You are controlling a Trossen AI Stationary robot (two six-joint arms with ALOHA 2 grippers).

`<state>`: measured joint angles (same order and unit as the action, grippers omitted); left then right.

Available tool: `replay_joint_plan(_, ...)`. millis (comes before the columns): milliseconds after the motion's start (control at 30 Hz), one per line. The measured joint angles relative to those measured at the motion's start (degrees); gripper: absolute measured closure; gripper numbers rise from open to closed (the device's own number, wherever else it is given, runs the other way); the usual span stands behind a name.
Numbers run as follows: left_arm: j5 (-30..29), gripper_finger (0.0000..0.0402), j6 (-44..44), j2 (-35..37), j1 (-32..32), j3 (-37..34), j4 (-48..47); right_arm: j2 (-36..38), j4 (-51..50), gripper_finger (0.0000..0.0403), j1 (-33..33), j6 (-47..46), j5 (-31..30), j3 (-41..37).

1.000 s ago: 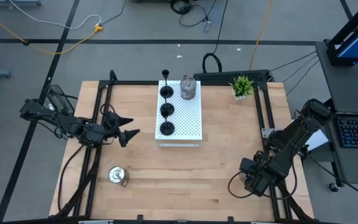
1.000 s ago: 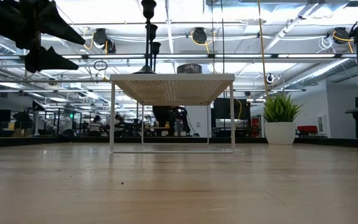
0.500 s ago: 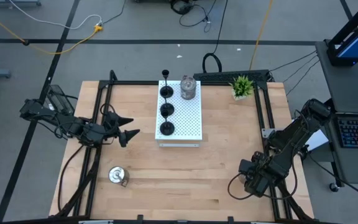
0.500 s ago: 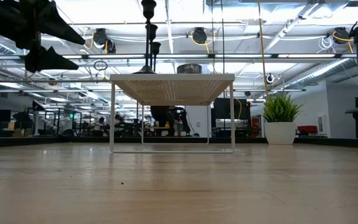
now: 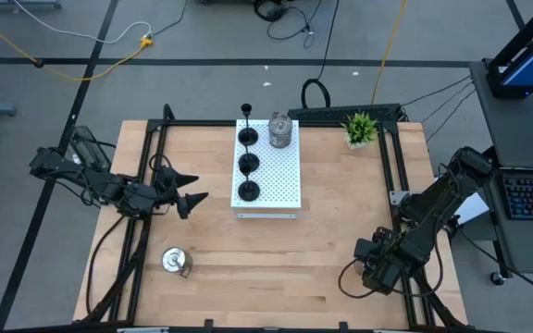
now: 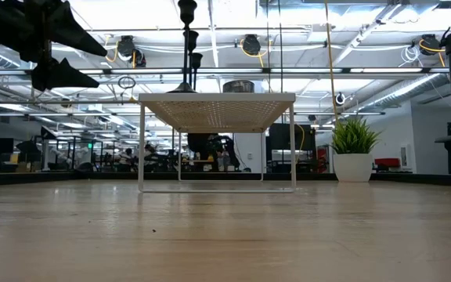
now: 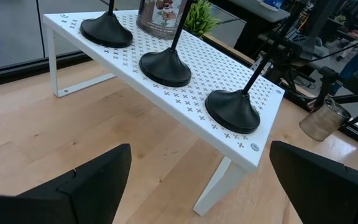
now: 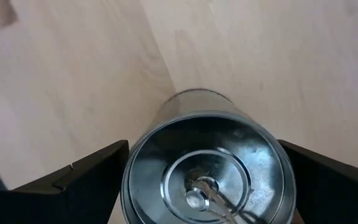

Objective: Pick & Place candle stick holders
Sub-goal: Put the right silver scented candle on the shelf aligned with the other silver scented candle

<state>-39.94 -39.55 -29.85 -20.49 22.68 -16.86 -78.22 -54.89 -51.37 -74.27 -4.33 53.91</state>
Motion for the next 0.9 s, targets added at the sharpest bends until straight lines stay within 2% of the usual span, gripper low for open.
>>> replay_joint_plan(167,0.0,0.0011,0.0,0.0,0.0,0.0,0.0,0.0,3.3,0.0016,0.0,0.1,-0.1,0.0)
replay_joint_plan(900,0.0,0.0011,0.4,0.0,0.0,0.0,0.0,0.0,2.5,0.0016,0.4,1.7,0.0,0.0)
